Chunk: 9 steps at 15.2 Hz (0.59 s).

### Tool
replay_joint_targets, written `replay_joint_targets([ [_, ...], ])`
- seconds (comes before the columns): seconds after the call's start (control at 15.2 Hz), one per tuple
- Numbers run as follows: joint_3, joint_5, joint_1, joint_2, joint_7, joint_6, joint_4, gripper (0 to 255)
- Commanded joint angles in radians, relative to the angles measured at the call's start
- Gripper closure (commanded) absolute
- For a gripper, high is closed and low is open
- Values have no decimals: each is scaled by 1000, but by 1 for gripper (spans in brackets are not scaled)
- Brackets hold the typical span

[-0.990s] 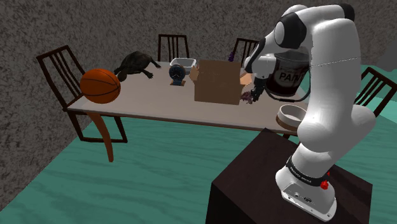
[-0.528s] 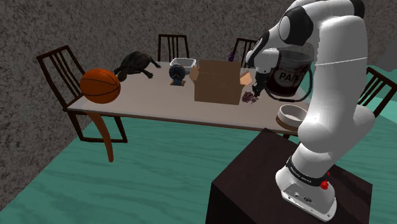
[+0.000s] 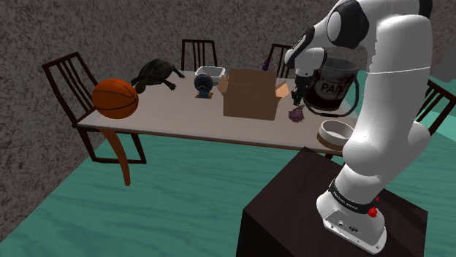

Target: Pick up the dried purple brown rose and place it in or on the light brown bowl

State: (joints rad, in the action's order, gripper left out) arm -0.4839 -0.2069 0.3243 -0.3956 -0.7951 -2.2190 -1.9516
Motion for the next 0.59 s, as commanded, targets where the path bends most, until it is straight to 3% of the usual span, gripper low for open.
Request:
replay_joint_targets([
  [0.0, -6, 11, -5, 18, 7, 20, 4, 255],
  [0.53, -24, 50, -18, 80, 31, 107, 36, 255],
])
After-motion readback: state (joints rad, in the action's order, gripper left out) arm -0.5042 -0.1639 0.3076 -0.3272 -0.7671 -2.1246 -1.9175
